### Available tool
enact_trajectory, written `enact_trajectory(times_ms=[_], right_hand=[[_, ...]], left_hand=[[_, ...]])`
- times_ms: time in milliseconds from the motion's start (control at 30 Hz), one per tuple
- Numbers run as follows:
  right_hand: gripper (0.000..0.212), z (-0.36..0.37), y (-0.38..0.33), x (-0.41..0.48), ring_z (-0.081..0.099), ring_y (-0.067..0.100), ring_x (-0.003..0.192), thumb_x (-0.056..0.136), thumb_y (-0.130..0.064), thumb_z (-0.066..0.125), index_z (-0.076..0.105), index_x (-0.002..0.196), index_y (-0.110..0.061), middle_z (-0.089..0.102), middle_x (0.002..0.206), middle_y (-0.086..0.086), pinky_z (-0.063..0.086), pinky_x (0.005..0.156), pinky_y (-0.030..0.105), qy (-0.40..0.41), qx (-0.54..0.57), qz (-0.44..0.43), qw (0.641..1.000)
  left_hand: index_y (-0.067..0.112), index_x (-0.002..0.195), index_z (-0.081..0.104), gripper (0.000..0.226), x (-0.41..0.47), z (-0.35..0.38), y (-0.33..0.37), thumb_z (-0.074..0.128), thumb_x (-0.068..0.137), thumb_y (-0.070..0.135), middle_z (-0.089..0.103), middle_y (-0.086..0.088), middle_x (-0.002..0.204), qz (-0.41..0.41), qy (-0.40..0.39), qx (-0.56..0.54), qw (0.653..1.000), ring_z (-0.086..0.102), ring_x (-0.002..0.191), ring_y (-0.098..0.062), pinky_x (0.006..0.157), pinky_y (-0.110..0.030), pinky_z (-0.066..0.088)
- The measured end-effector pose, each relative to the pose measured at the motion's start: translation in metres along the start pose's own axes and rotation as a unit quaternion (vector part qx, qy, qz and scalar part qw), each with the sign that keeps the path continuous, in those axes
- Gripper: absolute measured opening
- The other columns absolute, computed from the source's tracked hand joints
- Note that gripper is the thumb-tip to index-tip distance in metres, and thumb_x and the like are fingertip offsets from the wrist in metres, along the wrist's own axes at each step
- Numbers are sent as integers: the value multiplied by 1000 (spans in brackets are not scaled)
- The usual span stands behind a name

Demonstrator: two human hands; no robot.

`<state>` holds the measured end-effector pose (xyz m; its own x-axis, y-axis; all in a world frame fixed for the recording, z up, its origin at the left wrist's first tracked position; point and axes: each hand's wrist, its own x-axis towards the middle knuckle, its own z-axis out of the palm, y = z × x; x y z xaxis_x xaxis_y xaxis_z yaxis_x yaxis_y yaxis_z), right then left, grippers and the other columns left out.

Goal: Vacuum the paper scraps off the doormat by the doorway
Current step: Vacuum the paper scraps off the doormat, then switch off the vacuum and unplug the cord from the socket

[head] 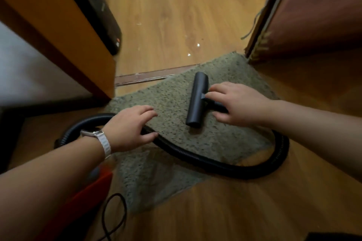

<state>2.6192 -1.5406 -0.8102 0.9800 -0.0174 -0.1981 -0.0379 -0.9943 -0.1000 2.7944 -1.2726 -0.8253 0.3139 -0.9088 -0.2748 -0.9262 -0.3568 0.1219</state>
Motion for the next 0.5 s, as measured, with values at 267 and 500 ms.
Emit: enact_trajectory(times_ms=[267, 500], right_hand=[[57, -46, -96, 66, 53, 25, 124, 93, -49, 56, 53, 141, -18, 55, 140, 4, 48, 102, 41, 5, -7, -149, 989], [55, -84, -194, 101, 53, 24, 126, 92, -50, 58, 54, 140, -23, 54, 141, 3, 49, 102, 38, -1, -7, -278, 961]], left_hand=[[14, 126, 66, 65, -106, -41, -61, 49, 83, 61, 64, -10, 129, -80, -2, 16, 997, 63, 112, -29, 91, -41, 55], [20, 135, 57, 63, -232, -55, -69, 51, 87, 61, 56, -3, 139, -233, 33, -32, 971, 54, 124, -22, 97, -42, 50]])
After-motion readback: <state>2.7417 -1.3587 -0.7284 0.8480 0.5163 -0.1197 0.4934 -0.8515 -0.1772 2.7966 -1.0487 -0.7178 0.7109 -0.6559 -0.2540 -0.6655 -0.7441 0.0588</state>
